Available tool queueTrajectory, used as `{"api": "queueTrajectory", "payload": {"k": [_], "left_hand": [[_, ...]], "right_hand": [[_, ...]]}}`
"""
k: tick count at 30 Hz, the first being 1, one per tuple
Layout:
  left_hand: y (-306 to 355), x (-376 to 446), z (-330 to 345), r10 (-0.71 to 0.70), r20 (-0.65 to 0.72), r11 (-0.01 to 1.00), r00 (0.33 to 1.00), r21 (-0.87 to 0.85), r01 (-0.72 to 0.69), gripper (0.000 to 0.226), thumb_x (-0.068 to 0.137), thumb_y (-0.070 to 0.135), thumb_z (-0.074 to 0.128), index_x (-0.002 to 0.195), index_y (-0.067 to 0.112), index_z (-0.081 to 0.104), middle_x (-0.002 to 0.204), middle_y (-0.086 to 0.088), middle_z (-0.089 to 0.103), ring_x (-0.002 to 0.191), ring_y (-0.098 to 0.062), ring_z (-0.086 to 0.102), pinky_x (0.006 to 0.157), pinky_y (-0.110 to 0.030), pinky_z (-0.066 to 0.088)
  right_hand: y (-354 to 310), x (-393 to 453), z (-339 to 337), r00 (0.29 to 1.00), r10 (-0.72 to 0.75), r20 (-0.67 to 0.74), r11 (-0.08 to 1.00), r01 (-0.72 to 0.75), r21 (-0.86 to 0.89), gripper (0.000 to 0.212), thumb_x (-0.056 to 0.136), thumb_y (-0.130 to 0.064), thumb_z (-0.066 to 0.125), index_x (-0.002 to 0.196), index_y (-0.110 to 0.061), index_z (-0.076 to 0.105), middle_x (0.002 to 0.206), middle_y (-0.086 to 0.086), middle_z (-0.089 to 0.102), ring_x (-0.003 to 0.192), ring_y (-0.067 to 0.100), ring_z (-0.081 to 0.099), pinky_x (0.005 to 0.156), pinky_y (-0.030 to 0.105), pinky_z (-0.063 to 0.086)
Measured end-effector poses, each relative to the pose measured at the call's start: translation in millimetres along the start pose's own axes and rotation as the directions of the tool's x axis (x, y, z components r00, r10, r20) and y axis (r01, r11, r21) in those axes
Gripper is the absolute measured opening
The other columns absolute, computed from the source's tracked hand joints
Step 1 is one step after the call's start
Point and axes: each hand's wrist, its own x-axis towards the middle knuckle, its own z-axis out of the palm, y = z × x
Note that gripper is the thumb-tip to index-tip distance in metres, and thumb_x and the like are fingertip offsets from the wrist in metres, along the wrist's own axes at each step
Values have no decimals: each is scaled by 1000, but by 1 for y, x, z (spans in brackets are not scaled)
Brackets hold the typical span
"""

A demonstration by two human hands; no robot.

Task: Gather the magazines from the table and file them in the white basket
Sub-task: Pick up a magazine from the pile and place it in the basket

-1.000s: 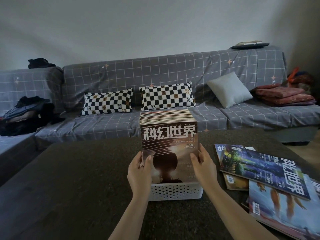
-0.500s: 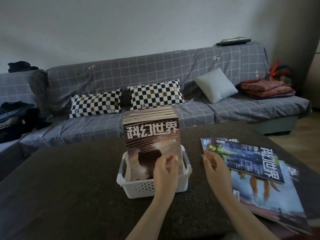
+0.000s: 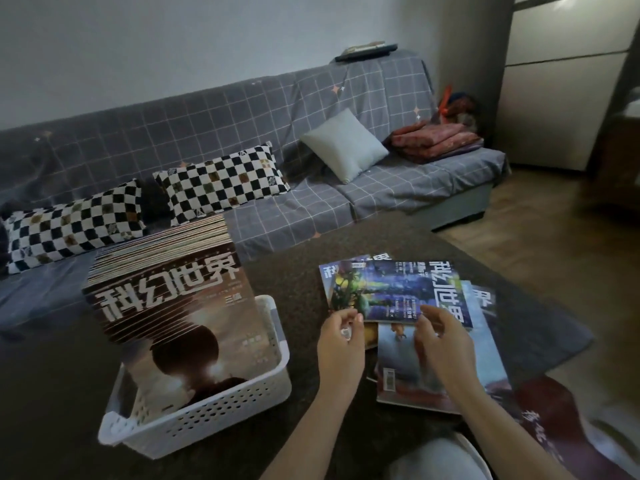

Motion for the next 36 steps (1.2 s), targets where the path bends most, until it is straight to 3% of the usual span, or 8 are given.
{"api": "queueTrajectory", "payload": {"k": [3, 6, 10, 15, 20, 24, 31, 36], "left_hand": [[-13, 18, 16, -12, -14, 997, 1000, 73, 13, 25, 96, 33, 52, 120, 27, 57, 120, 9, 53, 113, -7, 51, 86, -18, 45], [-25, 37, 27, -7, -43, 976, 999, 216, 17, 33, 96, 34, 50, 128, 24, 55, 143, 1, 43, 134, -15, 37, 108, -41, 38], [-32, 58, 35, -110, 2, 928, 994, 359, 102, 47, 98, 40, 42, 143, 23, 42, 160, -7, 17, 146, -24, 15, 118, -47, 16], [-37, 62, 35, -130, -47, 913, 990, 383, 138, 46, 97, 40, 45, 139, 21, 48, 149, -5, 36, 138, -23, 29, 115, -44, 23], [-37, 45, 23, -143, -98, 903, 985, 395, 170, 45, 94, 42, 51, 135, 24, 51, 132, -5, 42, 125, -21, 39, 107, -37, 27], [-34, 25, 20, -176, -25, 883, 984, 438, 169, 52, 92, 48, 50, 139, 26, 45, 133, -3, 37, 127, -21, 36, 109, -39, 25], [-11, -5, 14, -169, 144, 878, 975, 472, 82, 61, 95, 51, 43, 149, 27, 28, 159, -6, 12, 146, -26, 10, 119, -47, 8], [13, -22, 2, 16, 138, 944, 990, 324, -61, 61, 95, 43, 50, 149, 25, 30, 160, -4, 12, 146, -22, 13, 119, -43, 15]], "right_hand": [[16, 18, -7, 996, 34, -78, 988, -46, -145, 30, 89, -21, 59, 117, -10, 62, 114, 12, 61, 107, 28, 56, 93, 42, 44], [27, 33, -10, 991, 55, -121, 933, -94, -348, 39, 88, -26, 60, 120, -4, 59, 126, 19, 55, 121, 36, 42, 102, 40, 26], [26, 50, -12, 983, 152, -99, 873, -180, -453, 48, 88, -36, 58, 124, -4, 53, 124, 24, 52, 119, 40, 39, 98, 41, 30], [20, 66, -22, 950, 283, -134, 838, -313, -447, 39, 85, -42, 62, 99, -6, 65, 107, 22, 60, 102, 39, 53, 77, 38, 47], [15, 71, -35, 910, 391, -137, 883, -413, -222, 23, 83, -28, 68, 89, -6, 68, 85, 12, 63, 76, 27, 57, 62, 29, 41], [13, 55, -43, 907, 402, -125, 915, -403, 12, 25, 86, -23, 65, 102, -7, 54, 94, 7, 60, 69, 17, 52, 48, 26, 35], [-7, 21, -67, 946, 309, -99, 894, -253, 371, 24, 85, -9, 65, 105, -18, 54, 96, 2, 61, 70, 14, 64, 43, 21, 46], [-36, 6, -92, 982, 184, -52, 874, -139, 466, 17, 85, -7, 63, 96, -19, 60, 89, 6, 67, 68, 22, 68, 55, 38, 56]]}}
